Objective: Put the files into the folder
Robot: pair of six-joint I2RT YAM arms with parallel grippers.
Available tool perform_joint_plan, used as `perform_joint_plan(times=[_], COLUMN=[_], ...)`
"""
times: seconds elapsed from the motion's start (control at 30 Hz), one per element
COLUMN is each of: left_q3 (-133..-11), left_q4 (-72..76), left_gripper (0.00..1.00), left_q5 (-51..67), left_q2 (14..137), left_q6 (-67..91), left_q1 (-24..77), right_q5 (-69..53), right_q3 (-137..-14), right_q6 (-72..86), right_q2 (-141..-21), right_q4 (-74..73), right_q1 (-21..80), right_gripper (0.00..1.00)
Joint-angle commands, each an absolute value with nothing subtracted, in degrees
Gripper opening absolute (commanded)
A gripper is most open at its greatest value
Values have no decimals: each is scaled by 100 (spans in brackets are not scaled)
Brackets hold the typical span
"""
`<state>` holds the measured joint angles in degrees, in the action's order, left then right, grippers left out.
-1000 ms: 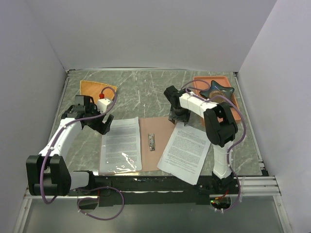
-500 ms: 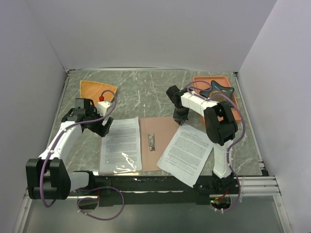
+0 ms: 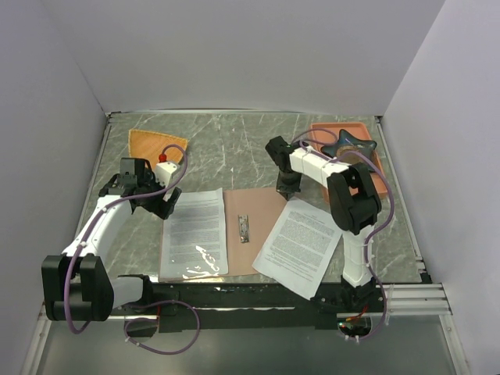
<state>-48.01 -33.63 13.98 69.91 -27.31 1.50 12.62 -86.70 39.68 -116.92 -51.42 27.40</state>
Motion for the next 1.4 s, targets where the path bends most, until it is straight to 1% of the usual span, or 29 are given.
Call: perform_joint_plan(times=[0.0, 0.27, 0.3, 0.33, 0.37, 0.4, 0.47, 0.53, 0.7, 1.37], left_q3=[-4860, -4913, -4913, -4913, -4904, -4887, -4869, -4860, -4816, -4667], left_q4=[-3234, -3226, -3234, -3234, -3234, -3217, -3208, -3199, -3190, -3094], left_gripper=[96, 96, 96, 96, 96, 96, 96, 96, 96, 96], left_q5=[1327, 1318, 1327, 1327, 1310, 1310, 1301, 1301, 1345, 1292], left_q2=[6961, 7005, 6996, 6987, 6979, 6970, 6978, 6987, 6935, 6899], left_q6=[-2751, -2733, -2742, -2742, -2751, -2760, -2769, -2760, -2733, -2812], left_q1=[158, 158, 158, 158, 158, 158, 158, 150, 158, 158], right_q5=[1494, 1256, 1361, 1606, 1687, 1722, 1740, 1784, 1767, 1468], right_q3=[-9290, -9878, -9888, -9827, -9730, -9616, -9195, -9018, -9184, -9141], right_q6=[3780, 3419, 3462, 3576, 3638, 3708, 3867, 3981, 4043, 4052], right_q2=[-11593, -11839, -11839, -11804, -11743, -11603, -11462, -11408, -11750, -12050], right_q4=[-5264, -5334, -5422, -5519, -5572, -5555, -5432, -5440, -5704, -5528], right_q1=[3005, 3401, 3384, 3375, 3288, 3226, 3016, 2910, 2769, 2435], right_gripper=[0, 0, 4, 41, 55, 61, 61, 56, 55, 53])
